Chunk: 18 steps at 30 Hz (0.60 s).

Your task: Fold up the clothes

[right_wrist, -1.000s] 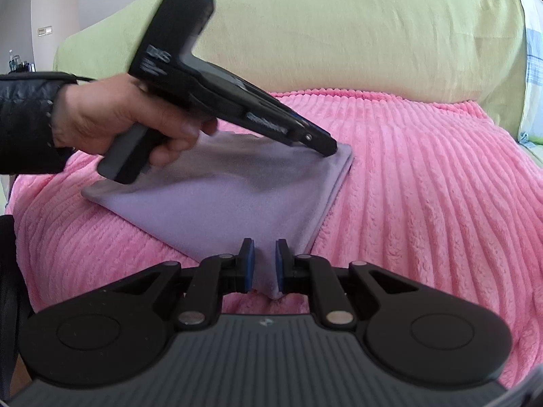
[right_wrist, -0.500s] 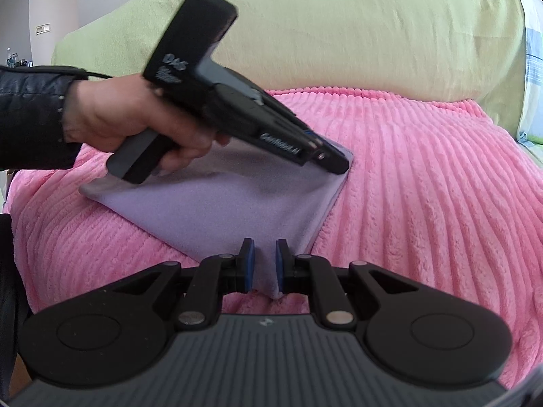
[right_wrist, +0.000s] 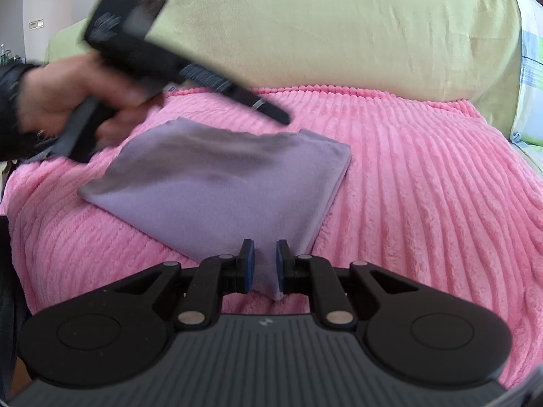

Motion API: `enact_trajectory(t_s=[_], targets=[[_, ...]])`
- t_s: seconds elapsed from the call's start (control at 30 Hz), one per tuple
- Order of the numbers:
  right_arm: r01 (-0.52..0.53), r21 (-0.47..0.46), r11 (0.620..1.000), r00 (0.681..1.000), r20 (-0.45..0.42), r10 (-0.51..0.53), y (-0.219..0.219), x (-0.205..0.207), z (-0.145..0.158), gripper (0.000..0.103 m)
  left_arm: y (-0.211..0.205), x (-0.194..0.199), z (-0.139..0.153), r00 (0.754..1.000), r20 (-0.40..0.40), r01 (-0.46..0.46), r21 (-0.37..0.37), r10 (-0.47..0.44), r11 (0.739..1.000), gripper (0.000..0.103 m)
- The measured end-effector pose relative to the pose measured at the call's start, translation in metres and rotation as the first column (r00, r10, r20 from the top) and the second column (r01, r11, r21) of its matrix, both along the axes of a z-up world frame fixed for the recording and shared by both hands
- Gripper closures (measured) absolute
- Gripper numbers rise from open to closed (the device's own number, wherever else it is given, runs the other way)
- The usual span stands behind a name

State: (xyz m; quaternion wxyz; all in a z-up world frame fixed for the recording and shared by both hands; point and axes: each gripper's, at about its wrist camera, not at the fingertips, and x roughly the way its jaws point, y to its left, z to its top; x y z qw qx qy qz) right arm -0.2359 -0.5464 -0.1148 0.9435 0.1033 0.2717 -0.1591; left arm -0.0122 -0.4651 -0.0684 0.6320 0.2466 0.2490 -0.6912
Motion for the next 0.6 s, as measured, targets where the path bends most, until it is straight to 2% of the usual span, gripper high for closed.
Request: enact_trajectory(t_s=[0.03,0.1,0.17,0.23,0.33,0.4,0.43,0.57,0.6], targets=[[0.008,0.005,1.0,1.0,0.012,-0.008,-0.001,0.001,0.003,0.091,0.002,0.002,-0.006,1.0,0.01,-0.022,0.011,0.021,1.0,0.095],[0.015,0.02,1.0,0.999,0.035,-0.016,-0.007,0.005,0.008,0.091,0.009,0.012,-0.014,0.997,0.029,-0.075,0.004,0.075,0.997,0.087],[-0.002,0.028,1.0,0.999,0.037,0.001,-0.012,0.014,0.008,0.091,0.018,0.029,-0.014,0.988,0.024,-0.149,-0.012,0.149,0.989,0.087],[-0.018,0.041,0.999,1.0,0.019,0.017,-0.015,0.021,0.005,0.091,0.028,0.047,-0.013,0.972,0.05,-0.23,-0.02,0.231,0.973,0.088],[-0.002,0.096,0.995,1.0,-0.01,0.003,-0.024,0.026,-0.005,0.092,0.043,0.077,-0.016,0.95,0.034,-0.309,-0.016,0.309,0.951,0.088],[0.003,0.105,0.994,1.0,-0.008,-0.002,-0.025,0.026,-0.007,0.093,0.053,0.098,-0.019,0.933,0.022,-0.36,-0.012,0.36,0.933,0.095],[0.005,0.101,0.995,1.0,-0.011,-0.004,-0.025,0.026,-0.008,0.093,0.057,0.103,-0.019,0.931,0.018,-0.364,-0.012,0.364,0.931,0.095],[0.019,0.07,0.997,0.999,-0.039,-0.017,-0.017,0.031,-0.008,0.093,0.073,0.108,-0.015,0.895,0.098,-0.435,-0.028,0.436,0.9,0.095],[0.024,0.07,0.997,0.999,-0.043,-0.021,-0.017,0.032,-0.008,0.093,0.082,0.109,-0.012,0.876,0.109,-0.469,-0.034,0.47,0.883,0.095]])
